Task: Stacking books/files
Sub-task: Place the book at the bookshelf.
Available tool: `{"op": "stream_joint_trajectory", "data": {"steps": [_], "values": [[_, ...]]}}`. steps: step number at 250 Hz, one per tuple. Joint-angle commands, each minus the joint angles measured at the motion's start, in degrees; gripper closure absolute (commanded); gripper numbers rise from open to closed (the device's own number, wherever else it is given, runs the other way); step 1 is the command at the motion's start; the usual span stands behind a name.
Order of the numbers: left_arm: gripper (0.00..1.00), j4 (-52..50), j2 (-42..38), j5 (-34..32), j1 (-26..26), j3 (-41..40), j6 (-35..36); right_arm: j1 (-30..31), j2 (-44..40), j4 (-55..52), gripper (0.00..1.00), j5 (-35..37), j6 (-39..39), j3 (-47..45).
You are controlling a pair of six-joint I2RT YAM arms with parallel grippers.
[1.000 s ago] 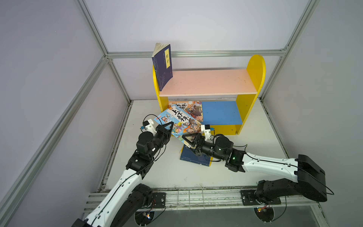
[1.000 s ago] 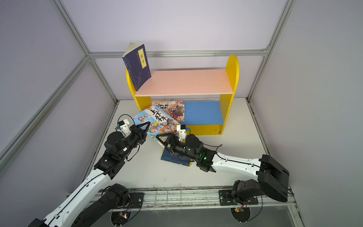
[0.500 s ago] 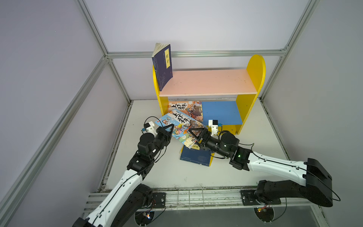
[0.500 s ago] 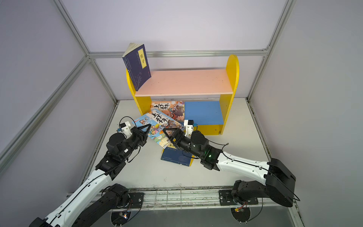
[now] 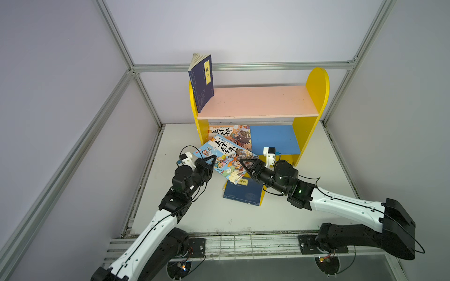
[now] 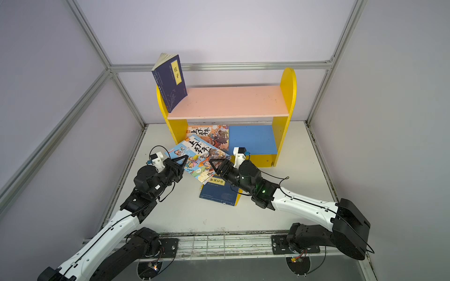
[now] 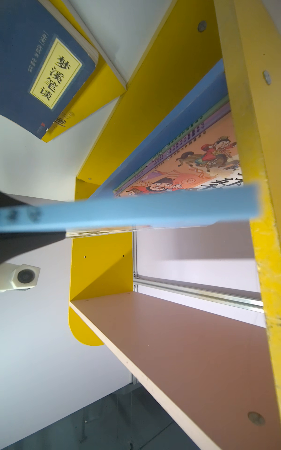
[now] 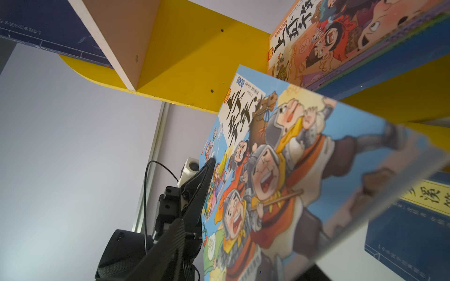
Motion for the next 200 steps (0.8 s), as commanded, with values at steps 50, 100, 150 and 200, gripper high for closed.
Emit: {"op": "stream_joint_trajectory", "data": {"steps": [50,100,150,200], "values": [[1.00,1.9,2.6,2.3,-0.1,1.0,3.1,-3.7,1.3,-0.6,1.00,-1.3,-2.6,1.1],[1.00,4.0,7.3,3.4,-2.1,2.1,4.0,-9.6,2.2,-3.5,1.00,-6.8,-6.6,2.6],[1.00,4.0,9.9,1.5,-3.6,4.3,6.0,-16.5,3.0,-8.6,1.00,-12.6,-10.7,5.0],[1.00,5.8,15.3,1.0,-4.4,7.1,7.5,-20.0,6.9,-8.4,1.00,-17.0,-12.1,7.9]]}}
